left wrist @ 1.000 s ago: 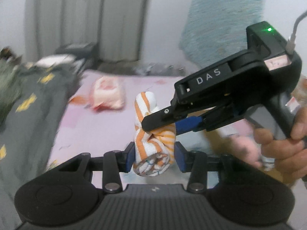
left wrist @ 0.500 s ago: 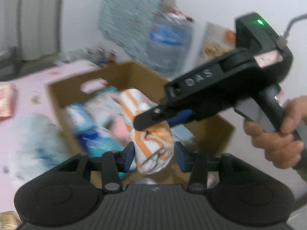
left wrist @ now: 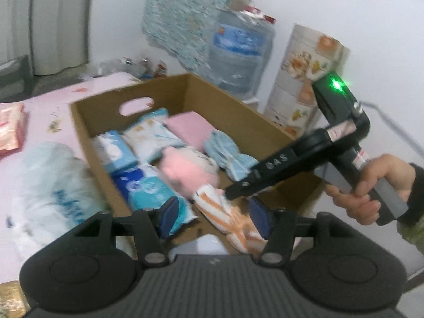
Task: Organize soft objects
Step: 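Carry the orange-striped towel into the box and open the right gripper, then grasp the gold packet with the right gripper while the left gripper grasps the green floral scrunchie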
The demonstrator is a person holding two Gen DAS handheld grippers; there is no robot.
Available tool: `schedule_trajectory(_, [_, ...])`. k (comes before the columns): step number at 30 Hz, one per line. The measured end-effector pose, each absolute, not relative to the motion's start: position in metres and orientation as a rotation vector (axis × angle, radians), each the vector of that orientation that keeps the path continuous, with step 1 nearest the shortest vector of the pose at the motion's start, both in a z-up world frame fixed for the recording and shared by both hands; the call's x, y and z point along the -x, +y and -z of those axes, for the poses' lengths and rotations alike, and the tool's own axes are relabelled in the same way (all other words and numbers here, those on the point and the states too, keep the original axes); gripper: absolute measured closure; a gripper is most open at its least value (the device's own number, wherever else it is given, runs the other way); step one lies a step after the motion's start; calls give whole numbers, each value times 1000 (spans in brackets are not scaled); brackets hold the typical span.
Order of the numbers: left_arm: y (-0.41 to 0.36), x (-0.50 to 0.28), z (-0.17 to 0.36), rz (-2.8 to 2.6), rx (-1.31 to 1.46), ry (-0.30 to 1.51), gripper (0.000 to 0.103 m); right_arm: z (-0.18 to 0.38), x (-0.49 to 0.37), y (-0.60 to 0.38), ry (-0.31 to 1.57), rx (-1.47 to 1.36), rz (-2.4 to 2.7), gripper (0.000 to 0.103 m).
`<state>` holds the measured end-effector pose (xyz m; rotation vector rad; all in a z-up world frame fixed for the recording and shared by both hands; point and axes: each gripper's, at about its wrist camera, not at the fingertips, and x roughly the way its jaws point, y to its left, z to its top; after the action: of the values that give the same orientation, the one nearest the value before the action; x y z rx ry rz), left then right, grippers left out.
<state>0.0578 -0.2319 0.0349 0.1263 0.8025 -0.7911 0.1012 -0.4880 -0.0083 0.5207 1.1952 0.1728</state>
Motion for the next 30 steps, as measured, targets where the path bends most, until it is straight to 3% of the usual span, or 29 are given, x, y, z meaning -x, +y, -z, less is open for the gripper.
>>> schedule_trajectory(14, [-148,-52,-59,589,-87,707,38,23,-109,-469,1258,-546,-194,60])
schedule_trajectory(20, [-109,-43,-56,513,-92,690,30,-15,-103,-472,1142,-557,-142,54])
schedule_trajectory(30, [-23,-29,-37,308,-77,721,28,-82,-111,-377,948,-486,-418,43])
